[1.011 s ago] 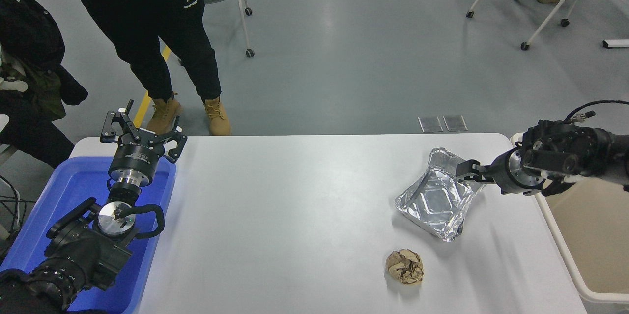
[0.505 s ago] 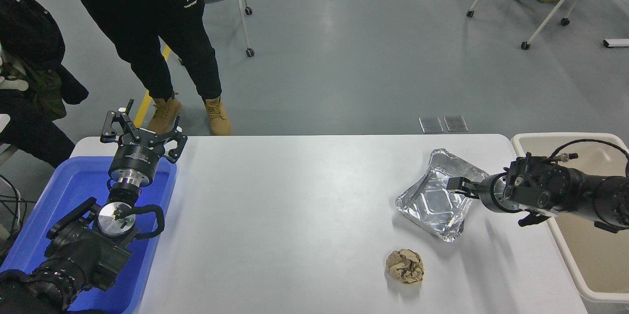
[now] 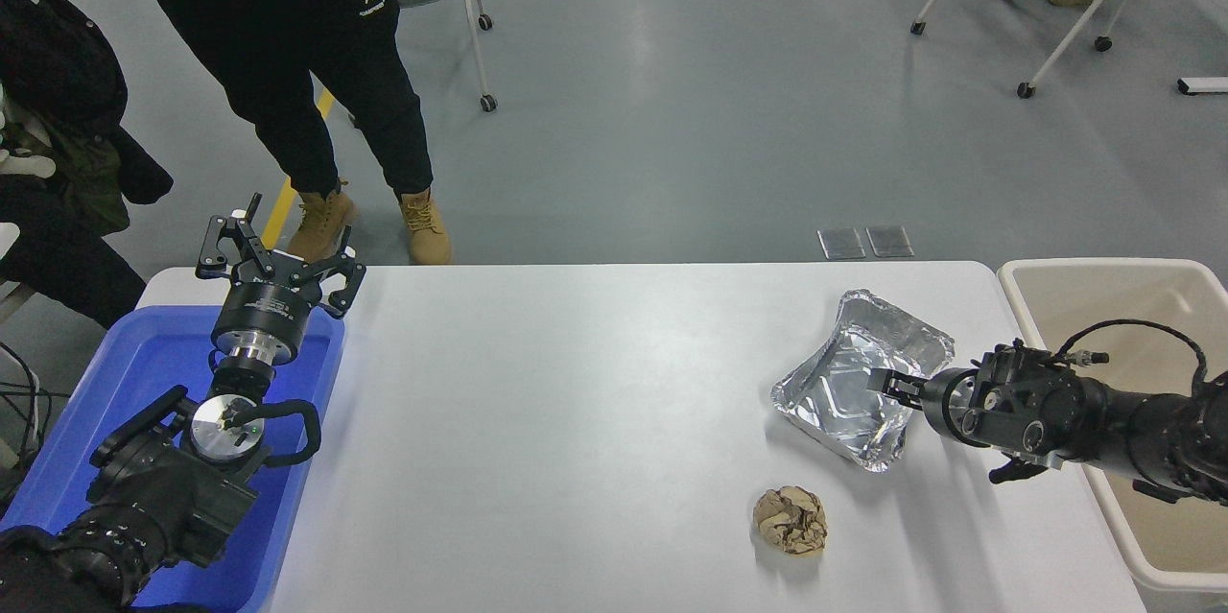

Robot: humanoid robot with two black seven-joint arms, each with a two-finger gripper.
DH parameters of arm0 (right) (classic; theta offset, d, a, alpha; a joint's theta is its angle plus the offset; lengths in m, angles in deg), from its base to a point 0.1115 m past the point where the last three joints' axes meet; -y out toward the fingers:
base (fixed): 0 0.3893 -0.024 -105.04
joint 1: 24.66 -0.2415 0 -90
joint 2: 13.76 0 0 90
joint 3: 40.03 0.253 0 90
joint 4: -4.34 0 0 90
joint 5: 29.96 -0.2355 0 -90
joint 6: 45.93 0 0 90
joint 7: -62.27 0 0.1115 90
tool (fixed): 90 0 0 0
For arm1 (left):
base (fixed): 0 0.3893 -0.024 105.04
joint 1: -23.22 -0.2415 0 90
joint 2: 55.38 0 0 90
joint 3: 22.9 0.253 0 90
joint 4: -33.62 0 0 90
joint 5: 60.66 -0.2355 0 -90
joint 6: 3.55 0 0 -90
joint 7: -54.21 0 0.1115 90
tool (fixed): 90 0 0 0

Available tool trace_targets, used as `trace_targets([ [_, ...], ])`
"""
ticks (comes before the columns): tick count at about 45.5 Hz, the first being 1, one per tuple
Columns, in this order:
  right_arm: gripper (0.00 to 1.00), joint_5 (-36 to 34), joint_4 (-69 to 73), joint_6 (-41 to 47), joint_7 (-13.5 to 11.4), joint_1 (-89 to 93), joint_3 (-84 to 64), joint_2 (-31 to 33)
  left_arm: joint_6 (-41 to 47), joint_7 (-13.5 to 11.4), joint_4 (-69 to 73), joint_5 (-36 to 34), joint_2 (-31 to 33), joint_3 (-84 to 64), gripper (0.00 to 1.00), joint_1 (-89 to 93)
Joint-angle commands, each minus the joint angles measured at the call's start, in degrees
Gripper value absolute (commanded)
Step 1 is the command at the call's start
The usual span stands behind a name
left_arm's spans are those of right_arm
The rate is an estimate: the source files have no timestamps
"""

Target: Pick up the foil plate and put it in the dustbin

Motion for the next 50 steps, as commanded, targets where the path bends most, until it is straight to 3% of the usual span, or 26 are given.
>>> trace_targets([
  [1,0.45,2.1,-0.1,-1.1,0.1,1.2,0.1,-0.4,0.0,0.0,0.0,0.0,0.0,0.0,0.99,0.0],
  [11,0.20,2.1,-0.1,-1.1,0.3,1.2,0.1,-0.4,0.0,0.0,0.0,0.0,0.1,0.0,0.99,0.0],
  [23,0.03,2.1,-0.1,-1.0,0.3,1.3,0.0,-0.4,0.0,0.0,0.0,0.0,0.0,0.0,0.99,0.0],
  [50,0.00,1.9,1.3,-0.2,0.3,-2.0,-0.5,0.8,0.0,0.0,0.0,0.0,0.0,0.0,0.99,0.0],
])
